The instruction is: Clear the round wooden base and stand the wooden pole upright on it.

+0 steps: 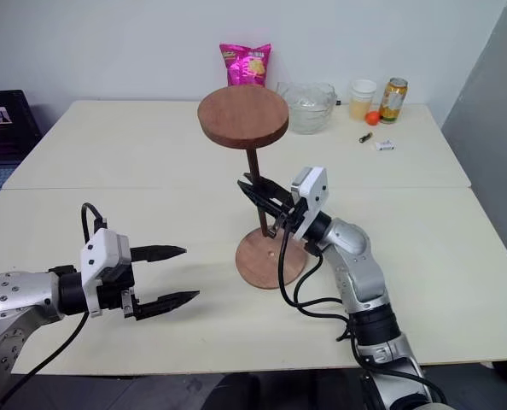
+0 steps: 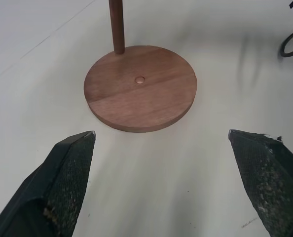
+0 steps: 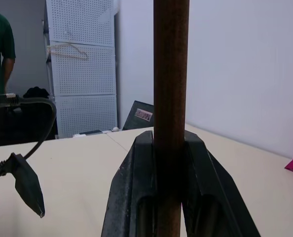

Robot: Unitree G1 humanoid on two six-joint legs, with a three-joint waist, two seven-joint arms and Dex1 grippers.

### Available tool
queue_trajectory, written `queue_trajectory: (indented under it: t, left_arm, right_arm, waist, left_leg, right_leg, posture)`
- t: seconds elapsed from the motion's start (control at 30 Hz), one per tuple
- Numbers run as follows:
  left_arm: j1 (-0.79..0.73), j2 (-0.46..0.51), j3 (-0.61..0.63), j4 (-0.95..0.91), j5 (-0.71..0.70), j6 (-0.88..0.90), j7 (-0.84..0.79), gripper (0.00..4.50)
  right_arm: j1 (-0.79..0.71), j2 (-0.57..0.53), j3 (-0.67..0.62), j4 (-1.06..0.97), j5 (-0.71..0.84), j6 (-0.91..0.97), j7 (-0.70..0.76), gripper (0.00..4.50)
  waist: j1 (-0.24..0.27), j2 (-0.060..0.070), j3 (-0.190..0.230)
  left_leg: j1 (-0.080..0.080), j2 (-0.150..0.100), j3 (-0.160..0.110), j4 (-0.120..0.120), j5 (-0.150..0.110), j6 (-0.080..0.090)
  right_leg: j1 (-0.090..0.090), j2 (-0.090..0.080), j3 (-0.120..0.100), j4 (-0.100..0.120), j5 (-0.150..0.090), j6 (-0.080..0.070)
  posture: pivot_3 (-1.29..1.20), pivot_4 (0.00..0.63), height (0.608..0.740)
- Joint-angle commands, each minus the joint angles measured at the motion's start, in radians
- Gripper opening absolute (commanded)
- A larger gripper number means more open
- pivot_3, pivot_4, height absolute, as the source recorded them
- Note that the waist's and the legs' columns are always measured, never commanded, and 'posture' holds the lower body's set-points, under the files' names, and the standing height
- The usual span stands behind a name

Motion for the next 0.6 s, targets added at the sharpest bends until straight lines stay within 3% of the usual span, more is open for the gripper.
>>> queue_trajectory:
  t: [0.03,0.6]
  left_arm:
    - [-0.011,0.002,-0.013,-0.018,0.004,-0.019,-0.002,4.5]
    - [-0.039,-0.012,-0.055,0.035,0.024,-0.061,-0.019,4.5]
  right_arm:
    - [0.024,-0.008,0.019,-0.023,0.011,-0.007,0.02,0.25]
    - [0.065,-0.017,0.027,-0.013,-0.005,-0.069,0.014,0.25]
  waist:
    - [0.0,0.0,0.0]
    - [0.0,0.0,0.0]
  left_leg:
    - [0.0,0.0,0.0,0.0,0.0,0.0]
    - [0.0,0.0,0.0,0.0,0.0,0.0]
  right_leg:
    - [0.0,0.0,0.0,0.0,0.0,0.0]
    - [0.0,0.0,0.0,0.0,0.0,0.0]
  posture:
    - [0.0,0.15,0.74]
    - [0.0,0.15,0.74]
